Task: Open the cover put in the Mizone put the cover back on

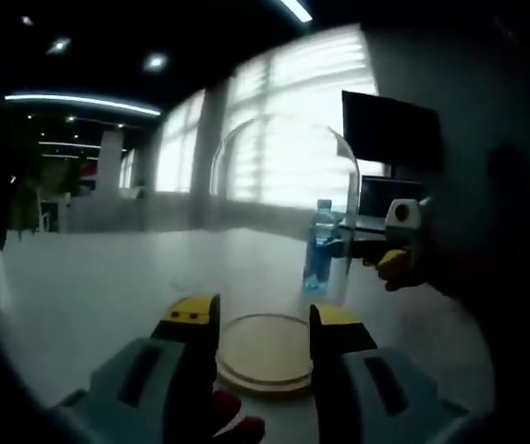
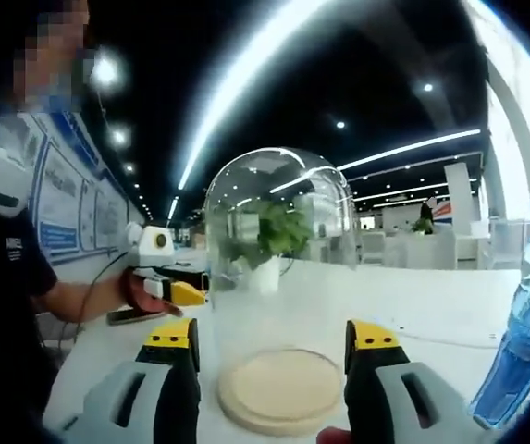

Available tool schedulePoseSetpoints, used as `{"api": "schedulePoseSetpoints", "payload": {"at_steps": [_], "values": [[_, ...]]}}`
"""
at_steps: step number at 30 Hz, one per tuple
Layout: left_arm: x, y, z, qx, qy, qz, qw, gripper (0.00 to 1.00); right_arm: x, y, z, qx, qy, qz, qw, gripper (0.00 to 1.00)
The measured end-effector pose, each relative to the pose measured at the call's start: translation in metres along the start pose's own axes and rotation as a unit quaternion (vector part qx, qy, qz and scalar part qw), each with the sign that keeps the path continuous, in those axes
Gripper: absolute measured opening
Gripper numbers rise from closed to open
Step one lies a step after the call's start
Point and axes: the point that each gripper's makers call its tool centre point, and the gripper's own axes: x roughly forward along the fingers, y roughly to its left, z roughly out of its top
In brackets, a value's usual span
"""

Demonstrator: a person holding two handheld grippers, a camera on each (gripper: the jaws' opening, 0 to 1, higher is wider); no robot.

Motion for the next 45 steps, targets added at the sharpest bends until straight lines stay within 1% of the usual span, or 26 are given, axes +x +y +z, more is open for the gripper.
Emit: {"api": "schedulePoseSetpoints", "payload": {"at_steps": [2, 3, 6, 8, 10, 12, 15, 16, 18, 19, 20, 21, 23, 24, 26, 28, 30, 32, 35, 37, 39, 41, 43, 45], "values": [[0.002, 0.0, 0.003, -0.008, -0.005, -0.008, 0.9999, 0.32, 0.003, -0.001, 0.002, -0.001, -0.002, 0.003, 1.0, 0.58], [0.003, -0.002, 0.005, -0.015, -0.008, -0.018, 0.9997, 0.32, 0.004, -0.001, 0.004, 0.001, -0.005, 0.005, 1.0, 0.58], [0.007, -0.005, 0.008, -0.02, -0.004, -0.034, 0.9992, 0.36, 0.007, -0.003, 0.007, 0.005, -0.008, 0.01, 0.9999, 0.59], [0.01, -0.004, 0.008, -0.018, -0.002, -0.038, 0.9991, 0.37, 0.01, -0.005, 0.01, 0.003, -0.011, 0.014, 0.9998, 0.6], [0.013, -0.004, 0.008, -0.012, -0.001, -0.042, 0.9991, 0.37, 0.012, -0.007, 0.011, 0.001, -0.011, 0.016, 0.9998, 0.61], [0.015, -0.005, 0.007, -0.015, 0.002, -0.051, 0.9986, 0.37, 0.014, -0.01, 0.013, -0.003, -0.011, 0.019, 0.9997, 0.61], [0.017, -0.003, 0.012, -0.018, -0.008, -0.054, 0.9983, 0.43, 0.017, -0.012, 0.015, 0.006, -0.014, 0.03, 0.9994, 0.61], [0.018, -0.003, 0.012, -0.014, -0.008, -0.06, 0.998, 0.44, 0.017, -0.012, 0.015, 0.008, -0.015, 0.036, 0.9992, 0.61], [0.018, -0.008, 0.011, -0.01, 0.004, -0.076, 0.9971, 0.46, 0.02, -0.013, 0.015, 0.011, -0.015, 0.044, 0.9989, 0.62], [0.019, -0.008, 0.012, -0.011, 0.004, -0.079, 0.9968, 0.47, 0.021, -0.014, 0.015, 0.009, -0.016, 0.047, 0.9987, 0.62], [0.02, -0.008, 0.014, -0.009, 0.001, -0.08, 0.9968, 0.48, 0.022, -0.016, 0.015, 0.011, -0.018, 0.049, 0.9986, 0.62], [0.021, -0.007, 0.017, -0.001, -0.007, -0.077, 0.997, 0.48, 0.024, -0.017, 0.016, 0.015, -0.019, 0.052, 0.9984, 0.62], [0.023, -0.005, 0.022, -0.012, -0.017, -0.077, 0.9968, 0.47, 0.026, -0.019, 0.017, 0.016, -0.02, 0.058, 0.998, 0.62], [0.024, -0.005, 0.023, -0.015, -0.017, -0.081, 0.9964, 0.48, 0.028, -0.02, 0.016, 0.016, -0.018, 0.061, 0.9979, 0.63], [0.025, -0.004, 0.022, -0.014, -0.013, -0.088, 0.996, 0.48, 0.03, -0.017, 0.012, 0.017, -0.005, 0.071, 0.9974, 0.64], [0.025, -0.003, 0.022, -0.006, -0.009, -0.098, 0.9951, 0.48, 0.031, -0.014, 0.011, 0.004, 0.005, 0.079, 0.9968, 0.65], [0.028, -0.002, 0.023, -0.012, -0.01, -0.108, 0.994, 0.49, 0.032, -0.015, 0.008, -0.011, 0.021, 0.09, 0.9956, 0.65], [0.031, 0.0, 0.024, -0.02, -0.011, -0.119, 0.9926, 0.5, 0.033, -0.016, 0.008, -0.018, 0.031, 0.099, 0.9944, 0.66], [0.034, 0.001, 0.024, -0.017, -0.007, -0.131, 0.9912, 0.52, 0.036, -0.017, 0.009, -0.022, 0.043, 0.11, 0.9927, 0.67], [0.034, -0.001, 0.023, -0.01, -0.002, -0.136, 0.9906, 0.52, 0.037, -0.018, 0.008, -0.024, 0.05, 0.115, 0.9918, 0.68], [0.033, 0.0, 0.021, 0.012, 0.008, -0.142, 0.9898, 0.51, 0.037, -0.018, 0.007, -0.023, 0.052, 0.119, 0.9913, 0.68], [0.033, 0.0, 0.021, 0.015, 0.009, -0.142, 0.9897, 0.51, 0.038, -0.018, 0.008, -0.025, 0.057, 0.121, 0.9907, 0.68], [0.033, -0.001, 0.019, 0.041, 0.015, -0.145, 0.9884, 0.51, 0.039, -0.017, 0.009, -0.031, 0.056, 0.12, 0.9907, 0.69], [0.034, -0.001, 0.018, 0.046, 0.021, -0.148, 0.9876, 0.51, 0.039, -0.017, 0.009, -0.031, 0.056, 0.12, 0.9907, 0.7]]}}
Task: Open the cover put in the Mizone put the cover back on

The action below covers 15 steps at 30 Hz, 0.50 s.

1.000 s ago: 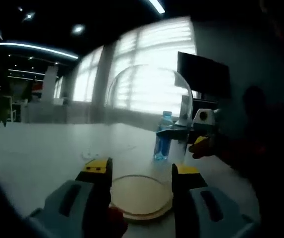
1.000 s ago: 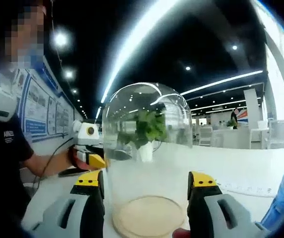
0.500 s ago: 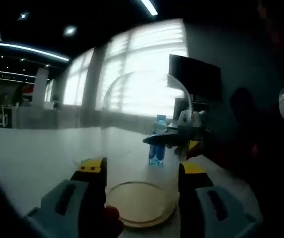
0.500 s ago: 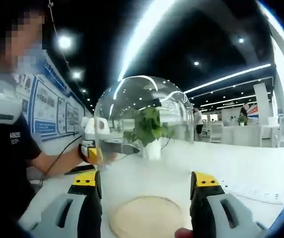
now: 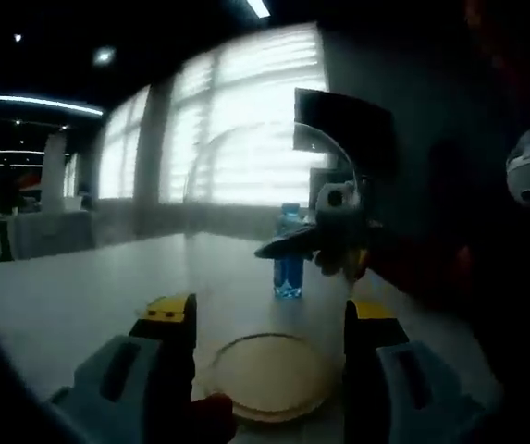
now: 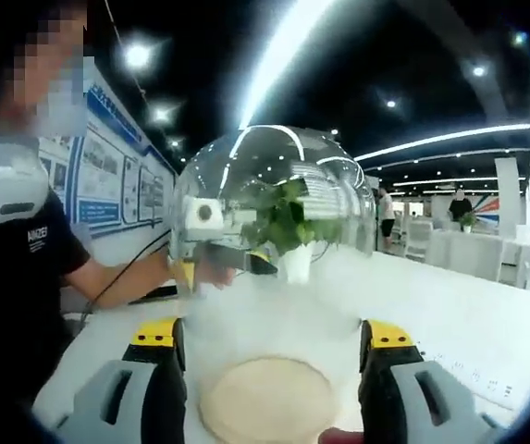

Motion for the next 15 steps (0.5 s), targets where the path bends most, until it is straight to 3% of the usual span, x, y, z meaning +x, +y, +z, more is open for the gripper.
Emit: {"api": "schedulePoseSetpoints", "payload": {"at_steps": [2, 6, 8, 10, 15], "values": [[0.002, 0.001, 0.0, -0.006, 0.006, -0.004, 1.0, 0.52, 0.002, -0.001, 0.002, 0.023, -0.015, 0.006, 0.9996, 0.71], [0.004, -0.001, -0.002, -0.02, 0.003, -0.007, 0.9998, 0.54, 0.006, 0.0, -0.002, 0.02, -0.015, 0.008, 0.9996, 0.73], [0.004, 0.0, -0.002, -0.028, -0.003, -0.009, 0.9996, 0.54, 0.01, 0.0, -0.004, 0.016, -0.014, 0.009, 0.9997, 0.75], [0.005, -0.001, 0.001, -0.061, -0.018, -0.013, 0.9979, 0.55, 0.012, -0.001, -0.005, 0.02, -0.019, 0.013, 0.9995, 0.76], [0.009, 0.0, -0.001, -0.076, -0.032, -0.018, 0.9964, 0.58, 0.013, -0.002, -0.005, 0.024, -0.035, 0.019, 0.9989, 0.77]]}}
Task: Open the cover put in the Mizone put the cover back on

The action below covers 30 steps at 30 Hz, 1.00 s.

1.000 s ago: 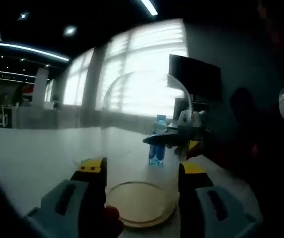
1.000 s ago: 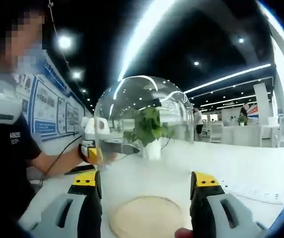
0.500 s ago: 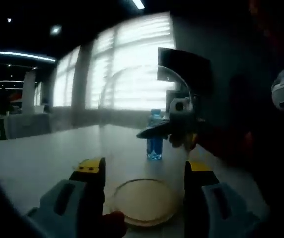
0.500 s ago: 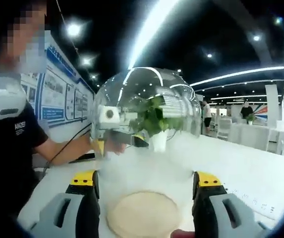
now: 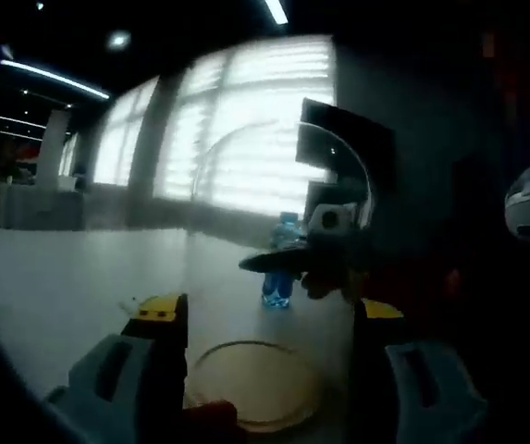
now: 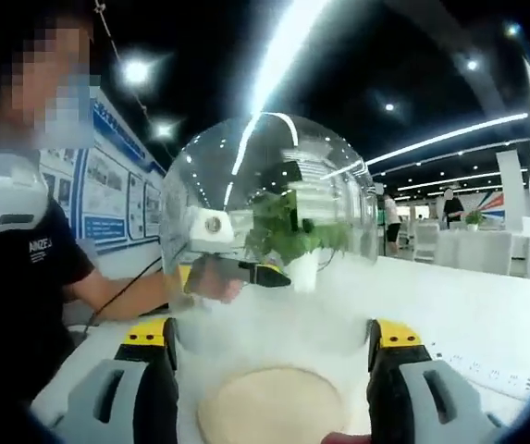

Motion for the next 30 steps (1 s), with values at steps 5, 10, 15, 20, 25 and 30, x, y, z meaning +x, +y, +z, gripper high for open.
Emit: {"api": "schedulePoseSetpoints", "payload": {"at_steps": [5, 10, 15, 20, 25, 30], "values": [[0.001, -0.004, 0.003, 0.011, -0.003, -0.002, 0.9999, 0.58, 0.001, 0.0, 0.002, -0.005, -0.006, 0.002, 1.0, 0.78], [0.002, -0.006, 0.004, 0.018, 0.003, 0.004, 0.9998, 0.56, 0.001, -0.002, 0.003, -0.002, -0.005, 0.005, 1.0, 0.77], [0.002, -0.008, 0.013, 0.013, -0.007, 0.008, 0.9999, 0.55, 0.001, -0.002, 0.004, 0.002, 0.001, 0.006, 1.0, 0.77], [0.002, -0.009, 0.014, 0.011, -0.012, 0.01, 0.9998, 0.55, 0.002, -0.001, 0.004, 0.004, 0.01, 0.004, 0.9999, 0.77], [0.003, -0.012, 0.015, 0.004, -0.014, 0.012, 0.9998, 0.54, 0.002, 0.0, 0.005, 0.007, 0.015, 0.003, 0.9999, 0.77], [0.002, -0.006, 0.017, 0.01, -0.005, 0.018, 0.9998, 0.54, 0.004, 0.001, 0.007, 0.009, 0.021, 0.0, 0.9998, 0.77]]}}
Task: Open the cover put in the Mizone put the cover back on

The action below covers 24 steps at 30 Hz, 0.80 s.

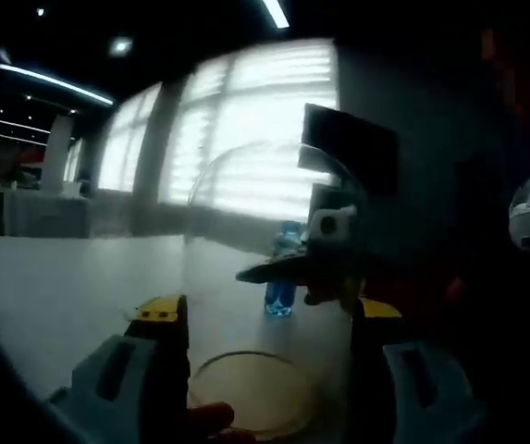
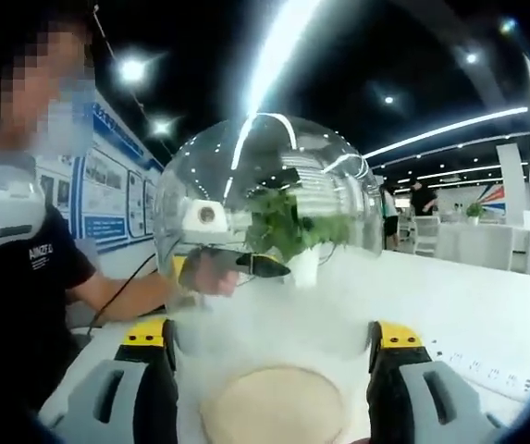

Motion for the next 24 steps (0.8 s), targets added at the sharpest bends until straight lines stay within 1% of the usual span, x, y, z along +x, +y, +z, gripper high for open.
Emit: {"api": "schedulePoseSetpoints", "payload": {"at_steps": [2, 5, 8, 13, 19, 24], "values": [[0.0, 0.002, 0.003, 0.004, 0.0, 0.003, 1.0, 0.54, 0.0, 0.0, 0.002, 0.003, 0.003, -0.001, 1.0, 0.78], [-0.001, 0.003, 0.007, 0.019, -0.004, 0.005, 0.9998, 0.53, 0.0, 0.002, 0.004, -0.003, -0.004, -0.002, 1.0, 0.78], [0.0, 0.002, 0.005, 0.03, 0.012, 0.007, 0.9995, 0.54, 0.0, 0.004, 0.003, -0.009, 0.008, -0.002, 0.9999, 0.78], [0.0, 0.004, 0.007, 0.028, 0.009, 0.01, 0.9995, 0.54, -0.001, 0.003, 0.008, -0.007, 0.0, -0.003, 1.0, 0.79], [0.0, -0.001, 0.008, 0.032, 0.018, 0.011, 0.9993, 0.54, -0.004, 0.005, 0.012, -0.016, 0.002, -0.006, 0.9999, 0.8], [-0.001, -0.007, 0.016, 0.043, 0.016, 0.012, 0.9989, 0.54, -0.004, 0.008, 0.016, -0.021, 0.003, -0.004, 0.9998, 0.8]]}}
